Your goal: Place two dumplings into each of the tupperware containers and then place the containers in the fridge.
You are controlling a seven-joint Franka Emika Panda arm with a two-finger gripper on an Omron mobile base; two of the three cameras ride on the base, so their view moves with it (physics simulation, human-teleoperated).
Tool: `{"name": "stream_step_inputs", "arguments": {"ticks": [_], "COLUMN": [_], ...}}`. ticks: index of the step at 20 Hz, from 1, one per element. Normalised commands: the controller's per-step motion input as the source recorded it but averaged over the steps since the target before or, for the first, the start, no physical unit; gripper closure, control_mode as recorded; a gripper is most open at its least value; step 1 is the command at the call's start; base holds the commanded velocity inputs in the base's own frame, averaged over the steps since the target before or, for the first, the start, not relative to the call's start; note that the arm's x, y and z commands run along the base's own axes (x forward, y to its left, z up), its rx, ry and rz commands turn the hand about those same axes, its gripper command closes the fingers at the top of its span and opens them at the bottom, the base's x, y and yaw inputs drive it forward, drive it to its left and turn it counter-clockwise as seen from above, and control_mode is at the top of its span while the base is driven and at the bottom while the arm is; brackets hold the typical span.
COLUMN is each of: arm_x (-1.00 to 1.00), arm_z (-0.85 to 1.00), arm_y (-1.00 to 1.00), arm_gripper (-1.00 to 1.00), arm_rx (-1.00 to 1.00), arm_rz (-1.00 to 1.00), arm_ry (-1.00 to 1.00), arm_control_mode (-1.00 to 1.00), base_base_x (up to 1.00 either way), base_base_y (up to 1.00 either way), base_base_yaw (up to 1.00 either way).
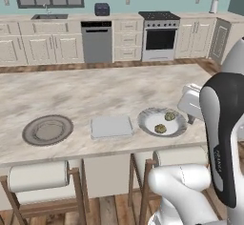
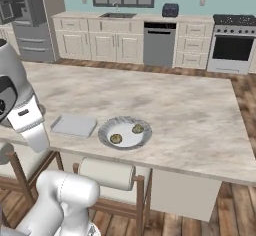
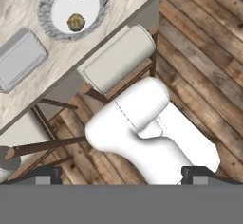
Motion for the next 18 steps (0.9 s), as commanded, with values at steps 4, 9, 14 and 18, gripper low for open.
{"name": "stream_step_inputs", "arguments": {"ticks": [4, 9, 14, 18], "arm_x": [0.0, 0.06, 0.84, 1.0], "arm_z": [0.0, 0.0, -0.06, -0.29], "arm_y": [0.0, 0.0, -0.23, -0.46], "arm_gripper": [-1.0, -1.0, -1.0, -1.0], "arm_rx": [0.0, 0.0, 0.03, 0.07], "arm_rz": [0.0, 0.0, 0.01, 0.05], "arm_ry": [0.0, 0.0, 0.0, 0.0], "arm_control_mode": [1.0, -1.0, -1.0, -1.0], "base_base_x": [0.48, 0.06, 0.0, 0.0], "base_base_y": [0.0, 0.0, 0.0, 0.0], "base_base_yaw": [0.0, 0.0, 0.0, 0.0]}}
